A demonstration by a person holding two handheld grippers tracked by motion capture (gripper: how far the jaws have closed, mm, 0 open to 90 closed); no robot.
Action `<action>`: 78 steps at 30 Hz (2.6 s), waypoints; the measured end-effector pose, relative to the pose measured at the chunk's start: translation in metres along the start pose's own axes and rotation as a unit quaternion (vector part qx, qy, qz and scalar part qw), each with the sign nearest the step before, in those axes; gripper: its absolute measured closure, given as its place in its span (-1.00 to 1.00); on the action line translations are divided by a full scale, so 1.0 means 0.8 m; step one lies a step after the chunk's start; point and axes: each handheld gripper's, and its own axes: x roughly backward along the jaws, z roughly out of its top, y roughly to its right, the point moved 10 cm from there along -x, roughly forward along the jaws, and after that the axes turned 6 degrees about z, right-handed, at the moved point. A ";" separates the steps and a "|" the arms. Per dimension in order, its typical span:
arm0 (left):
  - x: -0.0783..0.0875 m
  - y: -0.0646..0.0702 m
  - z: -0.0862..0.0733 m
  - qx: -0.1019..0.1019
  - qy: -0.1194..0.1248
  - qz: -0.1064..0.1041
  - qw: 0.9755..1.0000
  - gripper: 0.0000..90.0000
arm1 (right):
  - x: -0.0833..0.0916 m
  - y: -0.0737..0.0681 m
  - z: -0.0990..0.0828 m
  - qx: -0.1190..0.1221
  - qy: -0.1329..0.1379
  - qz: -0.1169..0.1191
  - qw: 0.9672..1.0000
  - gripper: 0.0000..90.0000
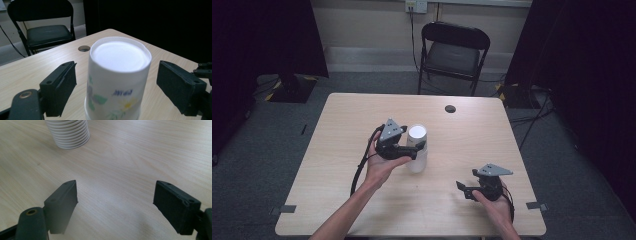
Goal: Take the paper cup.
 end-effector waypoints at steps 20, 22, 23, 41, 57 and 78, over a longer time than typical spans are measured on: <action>-0.023 -0.004 -0.008 -0.013 -0.004 0.009 1.000 -0.58 | -0.001 -0.003 -0.004 0.001 -0.006 0.008 1.000 -0.58; -0.025 -0.004 -0.009 -0.007 -0.010 0.003 1.000 -0.56 | -0.003 -0.003 -0.005 -0.004 -0.010 0.011 1.000 -0.58; -0.027 -0.004 -0.008 -0.015 -0.010 0.006 1.000 -0.56 | -0.003 -0.004 -0.005 -0.005 -0.009 0.012 1.000 -0.58; -0.031 0.003 0.000 -0.009 -0.014 -0.013 1.000 -0.27 | -0.002 -0.006 -0.004 -0.003 -0.009 0.015 1.000 -0.56; -0.026 0.004 0.021 -0.006 -0.005 -0.018 1.000 -0.25 | -0.002 -0.006 -0.005 -0.005 -0.011 0.017 1.000 -0.55; -0.010 0.007 0.060 -0.008 0.025 -0.007 1.000 -0.25 | -0.003 -0.007 -0.004 -0.004 -0.012 0.020 1.000 -0.51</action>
